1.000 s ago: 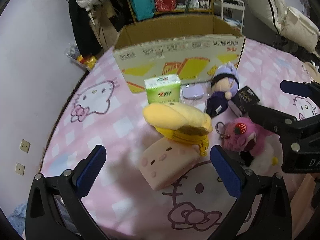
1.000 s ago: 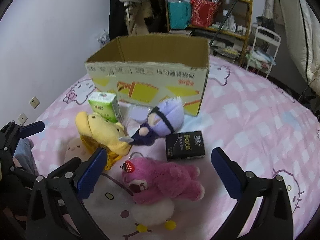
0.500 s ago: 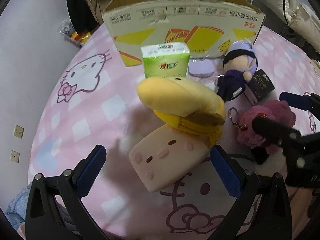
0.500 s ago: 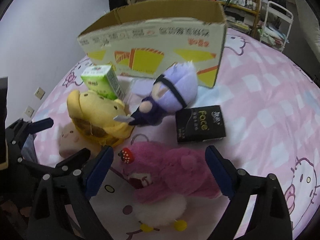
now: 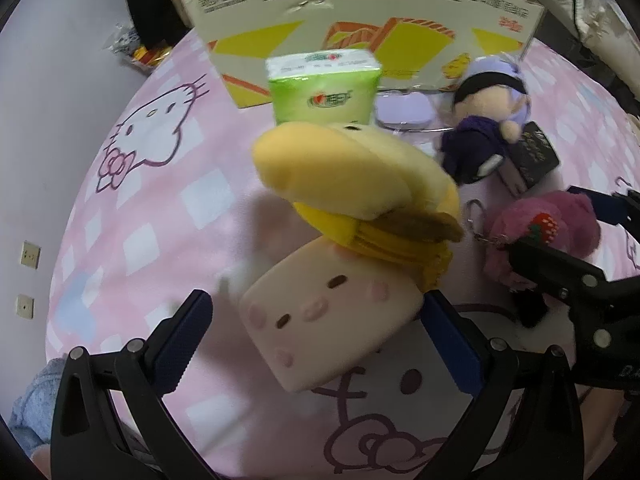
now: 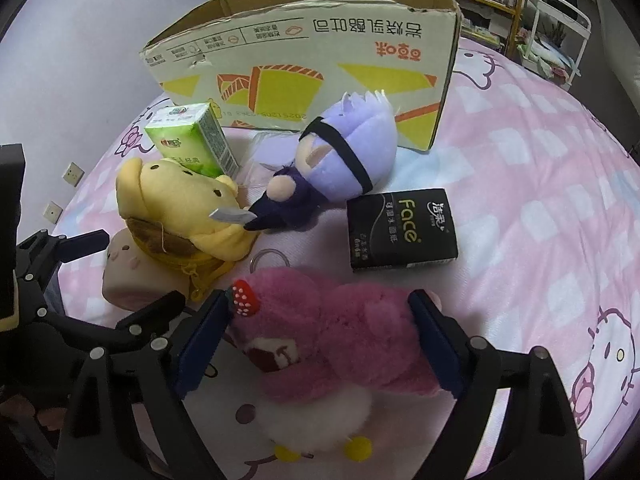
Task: Organize soft objects
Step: 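Lower the left tool onto the pink pig cushion while the right tool approaches the pink bear, then close the left tool on the pig cushion while the right tool grasps the pink bear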
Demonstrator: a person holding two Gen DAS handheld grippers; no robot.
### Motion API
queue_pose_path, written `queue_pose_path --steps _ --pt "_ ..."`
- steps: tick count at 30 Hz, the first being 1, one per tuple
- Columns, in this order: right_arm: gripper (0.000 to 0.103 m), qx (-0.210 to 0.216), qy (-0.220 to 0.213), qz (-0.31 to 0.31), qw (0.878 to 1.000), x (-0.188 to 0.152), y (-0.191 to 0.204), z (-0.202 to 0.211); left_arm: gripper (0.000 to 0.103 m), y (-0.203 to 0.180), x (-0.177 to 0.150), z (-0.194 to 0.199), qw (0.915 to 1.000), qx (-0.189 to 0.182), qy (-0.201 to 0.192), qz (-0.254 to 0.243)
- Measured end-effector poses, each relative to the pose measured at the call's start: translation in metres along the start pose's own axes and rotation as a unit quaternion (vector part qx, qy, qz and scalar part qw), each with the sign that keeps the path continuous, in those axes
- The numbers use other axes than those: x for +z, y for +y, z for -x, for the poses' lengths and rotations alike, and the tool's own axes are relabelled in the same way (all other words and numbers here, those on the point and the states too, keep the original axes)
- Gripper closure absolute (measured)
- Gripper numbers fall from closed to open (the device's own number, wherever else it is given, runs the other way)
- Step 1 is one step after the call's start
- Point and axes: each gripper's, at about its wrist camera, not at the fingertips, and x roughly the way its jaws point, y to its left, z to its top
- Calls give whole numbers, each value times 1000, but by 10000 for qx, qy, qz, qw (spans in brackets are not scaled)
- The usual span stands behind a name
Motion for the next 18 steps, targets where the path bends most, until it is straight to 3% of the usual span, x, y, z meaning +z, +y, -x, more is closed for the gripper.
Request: queue_pose_path --steps 7,11,18 --pt "9 -2 84 -42 10000 0 -4 -3 3 6 2 -5 9998 -97 68 147" --pt "11 30 122 -76 9999 1 -5 -6 20 8 3 -8 9993 -336 62 178" --pt "13 176 88 -284 9994 0 -11 -4 38 15 0 -4 9970 -585 -21 508"
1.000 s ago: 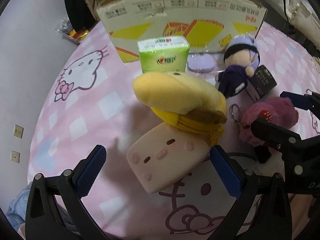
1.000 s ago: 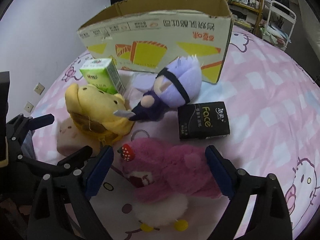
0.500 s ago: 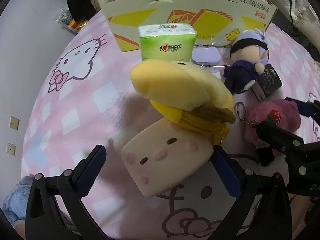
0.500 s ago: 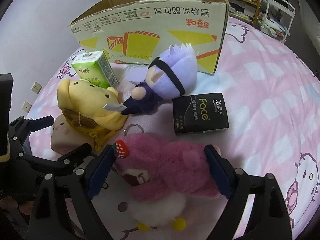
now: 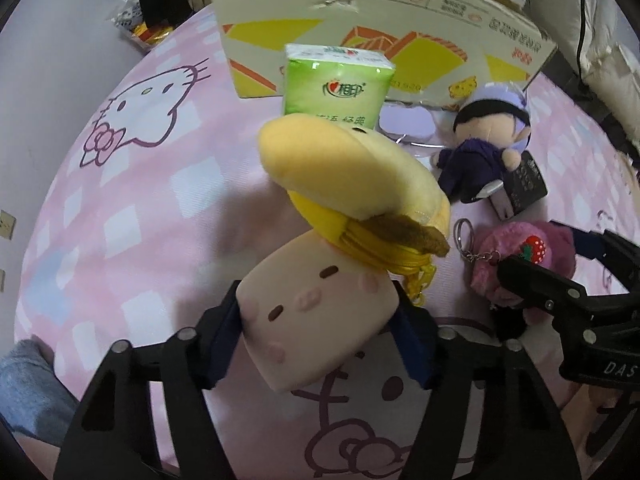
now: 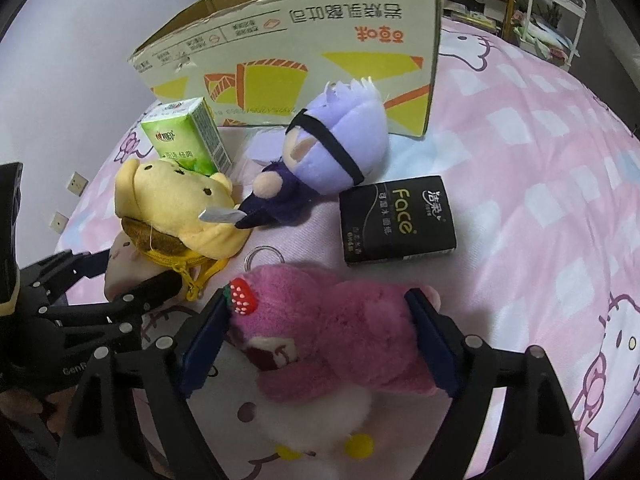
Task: Organize soft objects
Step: 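Close the left tool on the pig cushion while the right tool grasps the pink bear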
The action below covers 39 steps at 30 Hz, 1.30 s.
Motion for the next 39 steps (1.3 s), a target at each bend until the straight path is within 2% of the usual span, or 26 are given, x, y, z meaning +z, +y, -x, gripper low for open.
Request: queue_pose_path --steps 2,12,19,24,28,39 --pt "13 27 -22 -67 10000 0 -1 2 42 1 -1 3 10000 -36 -35 40" --pt "13 151 -95 -416 9990 -2 -21 11 42 -1 -7 22 9996 44 -296 12" --pt "12 -154 -38 -188 9997 2 -11 1 42 -3 -10 26 9995 93 -318 12" --pt "14 -172 -25 -128 9998 3 -10 -1 42 -1 -11 29 9993 90 -358 48" --pt "20 -132 -102 -142 9998 2 -6 1 42 -1 -12 33 9989 113 -445 52" --pt "20 -4 -655 -512 9965 -3 -21 28 42 0 -18 54 9961 137 -873 10"
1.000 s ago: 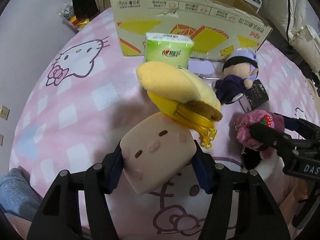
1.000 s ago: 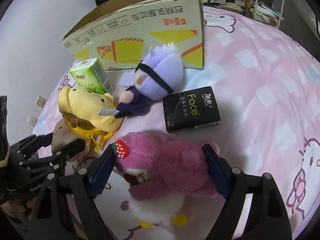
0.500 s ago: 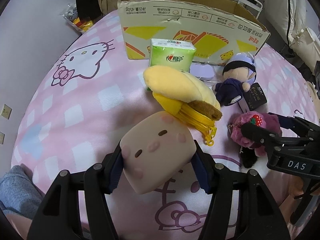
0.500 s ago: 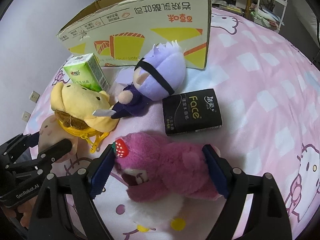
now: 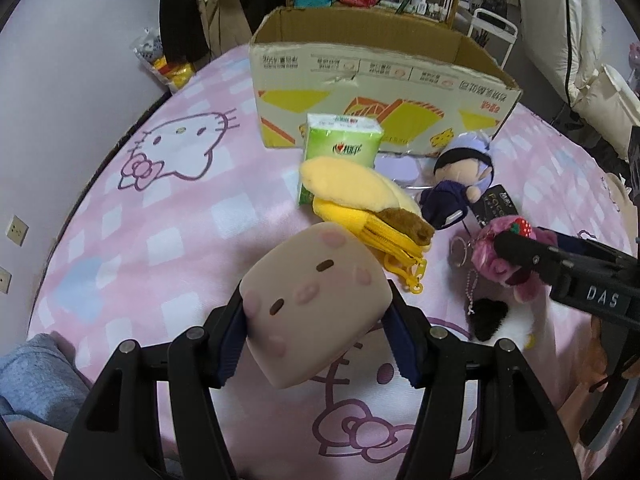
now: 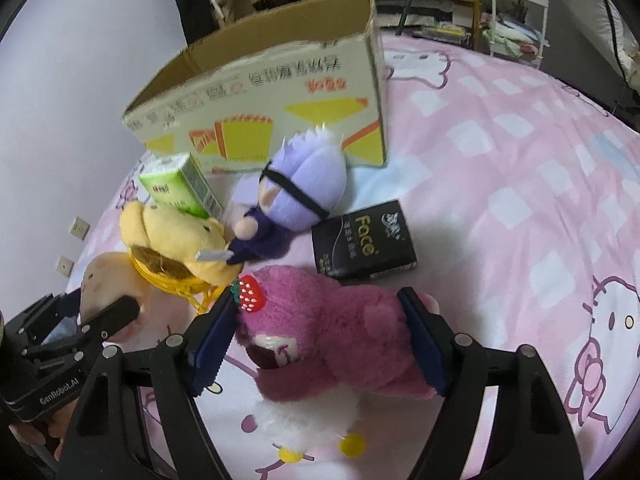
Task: Organize soft objects
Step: 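Close the left tool on the pig cushion while the right tool grasps the pink bear, then lift the pig cushion and pink bear with both tools over the box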
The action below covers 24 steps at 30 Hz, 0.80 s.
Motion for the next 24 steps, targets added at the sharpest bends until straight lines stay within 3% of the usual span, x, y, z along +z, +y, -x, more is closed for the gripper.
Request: queue_pose_path --steps 6,13,24 --pt "20 0 -545 67 9985 2 5 21 42 -1 -1 13 9996 45 -270 -40" --pt "20 110 -1179 210 9927 6 13 49 42 -1 0 39 9962 -34 -872 -63" --pt "20 218 -1887 487 9806 24 30 92 42 1 19 88 9816 148 -1899 -99"
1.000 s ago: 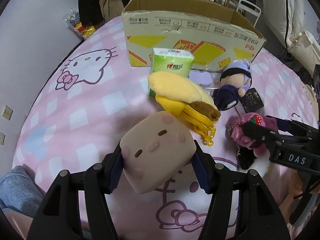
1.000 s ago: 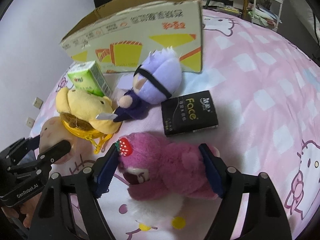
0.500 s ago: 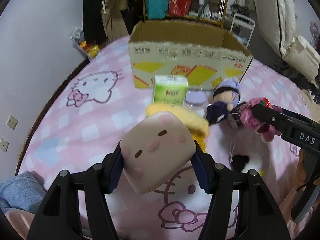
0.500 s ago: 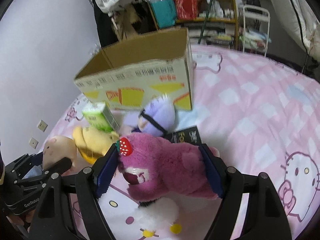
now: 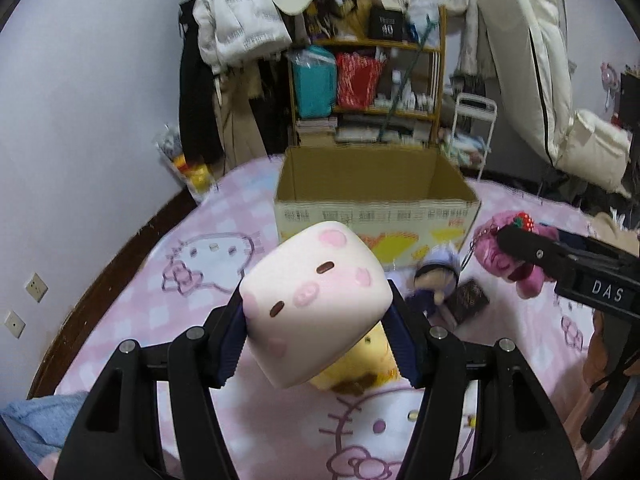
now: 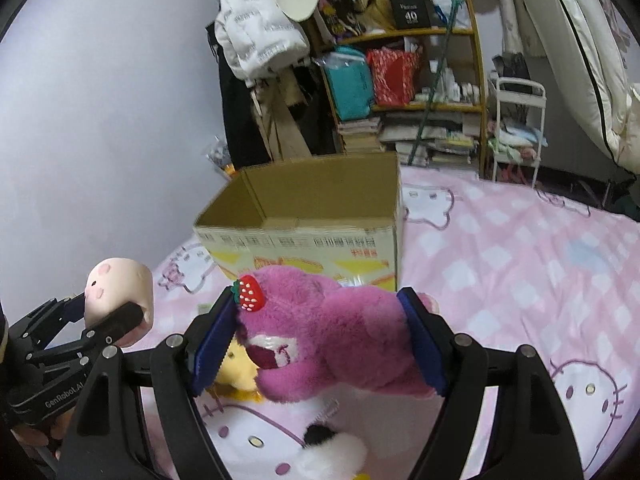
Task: Organize soft objects
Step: 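Lift the pig cushion and pink bear with both tools over the box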
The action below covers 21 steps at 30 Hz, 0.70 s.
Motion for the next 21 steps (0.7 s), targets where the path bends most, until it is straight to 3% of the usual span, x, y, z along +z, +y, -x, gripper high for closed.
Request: queue_pose_path --steps 9,17,21 --pt "20 42 -470 139 9988 42 3 8 42 9 47 13 9979 98 -645 7" --pt "20 -47 -854 307 9959 85 3 -1 41 19 90 3 9941 259 -1054 91" --pt "20 -91 -991 333 9945 100 1 -10 41 20 107 -10 9927 136 -1198 67"
